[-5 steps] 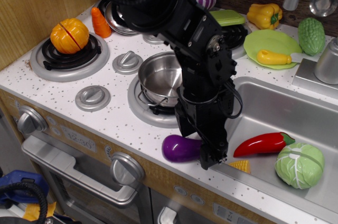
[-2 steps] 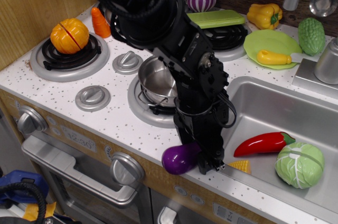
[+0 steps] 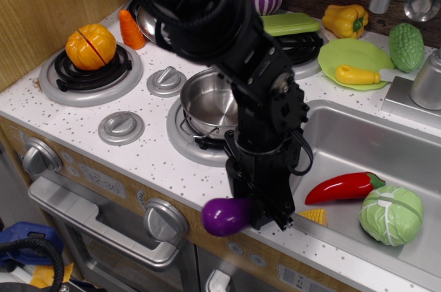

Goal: Put eggplant in pot or pan

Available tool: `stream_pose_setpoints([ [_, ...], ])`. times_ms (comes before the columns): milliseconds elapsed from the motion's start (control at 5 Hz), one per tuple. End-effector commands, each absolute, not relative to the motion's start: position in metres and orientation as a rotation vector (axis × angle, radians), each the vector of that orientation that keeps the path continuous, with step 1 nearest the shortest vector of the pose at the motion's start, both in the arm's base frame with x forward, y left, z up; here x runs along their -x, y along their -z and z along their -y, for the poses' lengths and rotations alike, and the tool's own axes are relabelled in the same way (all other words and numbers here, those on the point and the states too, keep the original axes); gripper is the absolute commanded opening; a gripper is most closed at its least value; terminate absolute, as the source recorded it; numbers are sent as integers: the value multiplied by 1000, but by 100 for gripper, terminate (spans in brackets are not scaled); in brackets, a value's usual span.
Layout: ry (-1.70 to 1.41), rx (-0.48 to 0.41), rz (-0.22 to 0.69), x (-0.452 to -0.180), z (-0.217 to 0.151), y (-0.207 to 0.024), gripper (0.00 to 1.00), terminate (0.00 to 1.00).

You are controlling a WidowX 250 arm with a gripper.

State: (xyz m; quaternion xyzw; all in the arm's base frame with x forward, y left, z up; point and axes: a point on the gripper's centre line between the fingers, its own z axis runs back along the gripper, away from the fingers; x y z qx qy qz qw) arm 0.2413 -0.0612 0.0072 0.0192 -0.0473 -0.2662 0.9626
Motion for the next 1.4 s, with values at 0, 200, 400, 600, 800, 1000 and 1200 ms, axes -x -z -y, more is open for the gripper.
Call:
stream_pose_setpoints([
  [0, 548, -126, 85, -248, 55, -86, 0, 0],
  [200, 601, -232, 70, -259, 33, -124, 0, 0],
  [400, 691, -269, 126, -290, 5, -130, 0, 0],
  [600, 749, -304, 207, -312, -12, -111, 0, 0],
  [800, 822, -240, 273, -329, -30, -86, 100, 0],
  [1000, 816, -224, 316, -332, -31, -79, 100, 0],
  [1200, 816, -224, 316, -332, -31, -79, 100, 100],
])
